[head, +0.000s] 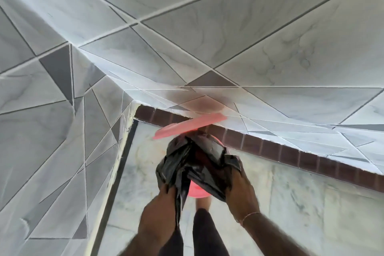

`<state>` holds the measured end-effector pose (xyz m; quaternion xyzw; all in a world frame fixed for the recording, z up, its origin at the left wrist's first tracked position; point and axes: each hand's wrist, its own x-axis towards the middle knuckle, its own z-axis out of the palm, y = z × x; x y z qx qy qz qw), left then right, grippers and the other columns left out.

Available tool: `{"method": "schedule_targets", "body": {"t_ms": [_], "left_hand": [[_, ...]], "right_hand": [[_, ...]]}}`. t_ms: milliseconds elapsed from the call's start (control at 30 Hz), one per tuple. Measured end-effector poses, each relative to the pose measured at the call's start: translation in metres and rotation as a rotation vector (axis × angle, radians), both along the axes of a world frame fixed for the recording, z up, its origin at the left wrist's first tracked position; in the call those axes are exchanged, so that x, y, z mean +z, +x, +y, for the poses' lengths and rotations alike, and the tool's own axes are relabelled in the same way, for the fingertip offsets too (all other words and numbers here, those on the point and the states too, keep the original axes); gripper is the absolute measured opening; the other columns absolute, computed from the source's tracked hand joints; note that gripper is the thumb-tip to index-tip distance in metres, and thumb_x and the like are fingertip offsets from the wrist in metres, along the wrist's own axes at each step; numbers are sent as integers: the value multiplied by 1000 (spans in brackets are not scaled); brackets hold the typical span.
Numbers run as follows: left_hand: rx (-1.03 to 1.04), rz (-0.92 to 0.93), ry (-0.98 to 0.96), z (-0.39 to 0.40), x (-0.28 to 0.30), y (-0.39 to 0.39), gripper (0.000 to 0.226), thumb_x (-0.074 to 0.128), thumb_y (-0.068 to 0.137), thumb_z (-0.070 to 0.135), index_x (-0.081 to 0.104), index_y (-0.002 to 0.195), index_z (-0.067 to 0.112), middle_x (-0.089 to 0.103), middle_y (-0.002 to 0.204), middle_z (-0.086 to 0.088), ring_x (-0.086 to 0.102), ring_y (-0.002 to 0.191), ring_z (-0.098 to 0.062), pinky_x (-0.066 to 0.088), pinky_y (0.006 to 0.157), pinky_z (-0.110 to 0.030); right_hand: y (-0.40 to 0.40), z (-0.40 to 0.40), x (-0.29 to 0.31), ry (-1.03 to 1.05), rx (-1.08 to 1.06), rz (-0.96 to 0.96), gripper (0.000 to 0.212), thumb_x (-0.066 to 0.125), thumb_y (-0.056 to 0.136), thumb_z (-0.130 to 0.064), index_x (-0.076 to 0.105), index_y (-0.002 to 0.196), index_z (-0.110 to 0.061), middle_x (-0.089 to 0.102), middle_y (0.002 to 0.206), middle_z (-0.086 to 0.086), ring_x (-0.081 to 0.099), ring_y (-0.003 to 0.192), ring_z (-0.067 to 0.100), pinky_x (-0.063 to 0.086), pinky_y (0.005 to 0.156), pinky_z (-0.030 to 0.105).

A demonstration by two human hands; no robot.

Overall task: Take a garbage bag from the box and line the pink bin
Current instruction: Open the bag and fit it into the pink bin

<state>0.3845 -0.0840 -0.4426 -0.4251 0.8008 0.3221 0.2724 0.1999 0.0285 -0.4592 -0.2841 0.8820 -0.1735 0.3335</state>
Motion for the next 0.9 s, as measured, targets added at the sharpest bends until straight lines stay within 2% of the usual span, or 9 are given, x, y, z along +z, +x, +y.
{"method": "schedule_targets", "body": {"t_ms": [100, 300, 400, 433, 467, 533, 633, 767, 900], "left_hand": [[-120, -56, 74, 16, -18, -1, 33, 38, 96, 19, 40, 129, 21, 48, 129, -3, 62, 107, -24, 53, 83, -40], [-183, -119, 120, 13, -45, 21, 42, 41, 93, 14, 38, 135, 20, 43, 134, -3, 65, 102, -27, 55, 83, -44], [-143, -94, 98, 1, -58, 29, 43, 42, 95, 20, 36, 138, 23, 43, 137, -2, 67, 97, -26, 56, 80, -41], [-136, -86, 80, -4, -62, 28, 43, 42, 96, 23, 35, 138, 24, 45, 135, -2, 67, 95, -26, 56, 79, -40], [-129, -73, 55, -8, -68, 27, 42, 44, 95, 27, 37, 137, 24, 47, 131, -2, 68, 93, -25, 56, 77, -39], [-91, -37, 21, -18, -78, 22, 38, 47, 93, 29, 42, 131, 23, 50, 121, -1, 68, 86, -24, 57, 73, -39], [-52, 6, -33, -30, -95, 10, 41, 48, 91, 29, 41, 130, 20, 52, 119, -4, 68, 86, -28, 57, 73, -42], [43, -2, -71, -31, -112, 7, 57, 54, 87, 23, 31, 140, 21, 52, 119, -7, 65, 94, -32, 55, 81, -44], [46, -91, -55, -11, -134, 40, 58, 55, 85, 20, 33, 138, 25, 47, 118, -3, 65, 89, -29, 56, 74, -43]], "right_hand": [[14, 8, -19, 121, 52, -48, 59, 40, 82, -16, 34, 139, -29, 34, 153, -10, 61, 106, 35, 52, 86, 43], [19, 28, -53, 226, 123, -148, 56, 46, 84, -14, 39, 137, -29, 44, 147, -4, 60, 111, 29, 50, 87, 32], [7, 28, -70, 211, 54, -175, 40, 42, 87, -18, 43, 121, -39, 54, 126, -10, 62, 88, 13, 44, 66, 7], [2, 26, -75, 185, 52, -158, 31, 41, 91, -21, 43, 114, -41, 54, 119, -12, 59, 81, 9, 42, 60, 7], [-2, 23, -80, 155, 55, -130, 24, 40, 93, -23, 43, 109, -40, 53, 116, -13, 58, 78, 9, 41, 60, 10], [-10, 15, -87, 114, 40, -69, 20, 43, 92, -20, 46, 107, -34, 49, 120, -14, 55, 75, 17, 43, 65, 27], [-23, 13, -109, 124, -1, 4, 35, 50, 84, -7, 50, 112, -28, 49, 126, -11, 48, 71, 19, 38, 65, 27], [-39, 31, -136, 264, -95, 67, 52, 53, 81, -7, 44, 131, -19, 49, 142, 7, 59, 94, 39, 50, 70, 40], [-39, 70, -150, 414, -65, 102, 66, 53, 85, -3, 29, 145, -18, 40, 151, 10, 54, 106, 39, 51, 78, 45]]}}
